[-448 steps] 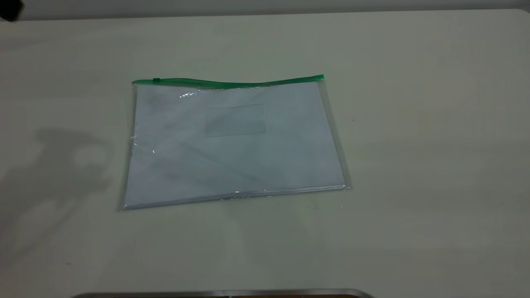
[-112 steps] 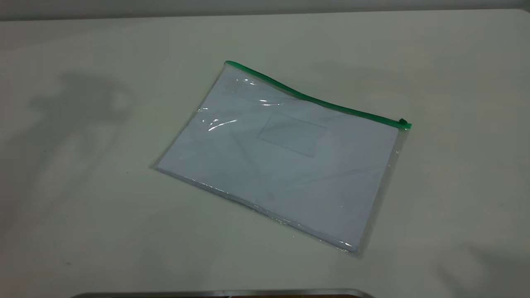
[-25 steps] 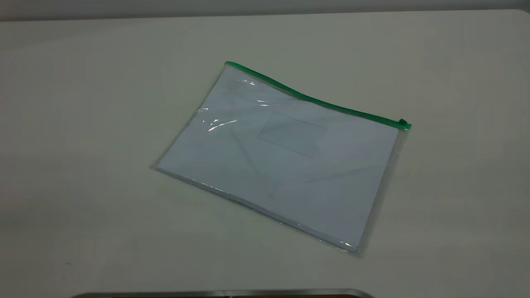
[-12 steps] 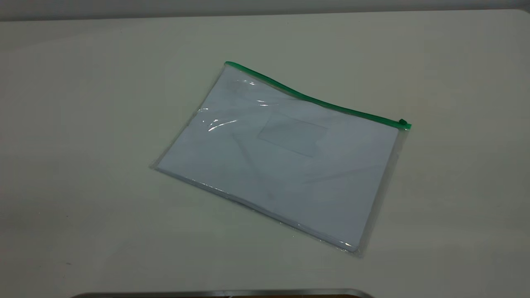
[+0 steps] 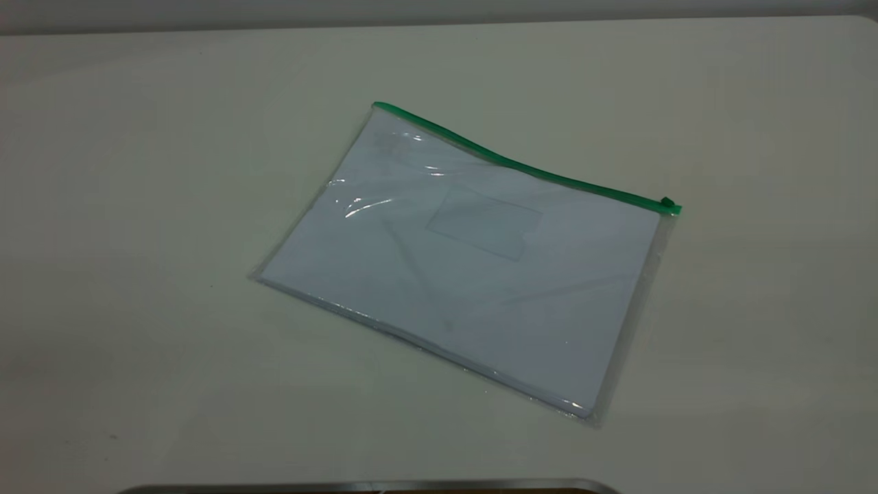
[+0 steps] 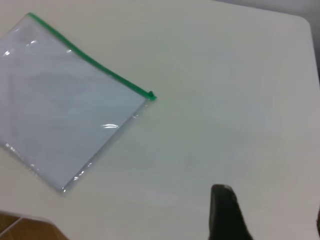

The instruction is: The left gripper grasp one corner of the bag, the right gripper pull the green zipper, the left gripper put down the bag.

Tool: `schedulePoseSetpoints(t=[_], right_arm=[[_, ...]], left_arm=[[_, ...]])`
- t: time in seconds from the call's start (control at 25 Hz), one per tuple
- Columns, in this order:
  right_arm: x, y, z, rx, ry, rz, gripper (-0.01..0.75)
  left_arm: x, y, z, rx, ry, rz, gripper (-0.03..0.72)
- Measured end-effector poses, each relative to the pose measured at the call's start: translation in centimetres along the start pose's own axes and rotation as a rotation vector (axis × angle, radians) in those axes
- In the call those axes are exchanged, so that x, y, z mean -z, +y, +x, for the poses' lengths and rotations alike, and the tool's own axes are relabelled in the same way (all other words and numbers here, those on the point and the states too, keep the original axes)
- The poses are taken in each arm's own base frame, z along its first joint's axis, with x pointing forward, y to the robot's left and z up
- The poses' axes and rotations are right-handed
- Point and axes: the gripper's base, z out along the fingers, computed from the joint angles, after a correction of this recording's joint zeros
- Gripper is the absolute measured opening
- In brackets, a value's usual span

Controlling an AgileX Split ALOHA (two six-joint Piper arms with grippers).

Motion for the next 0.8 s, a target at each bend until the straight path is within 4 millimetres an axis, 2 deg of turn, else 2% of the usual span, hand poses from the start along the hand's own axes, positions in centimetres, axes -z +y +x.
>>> schedulePoseSetpoints(t=[0.8], right_arm=[[0.01, -0.34, 0.04, -0.051, 0.003, 0.038, 0.468]], left_arm=[[0.0, 0.0, 0.0, 0.0, 0.0, 0.0, 0.448]])
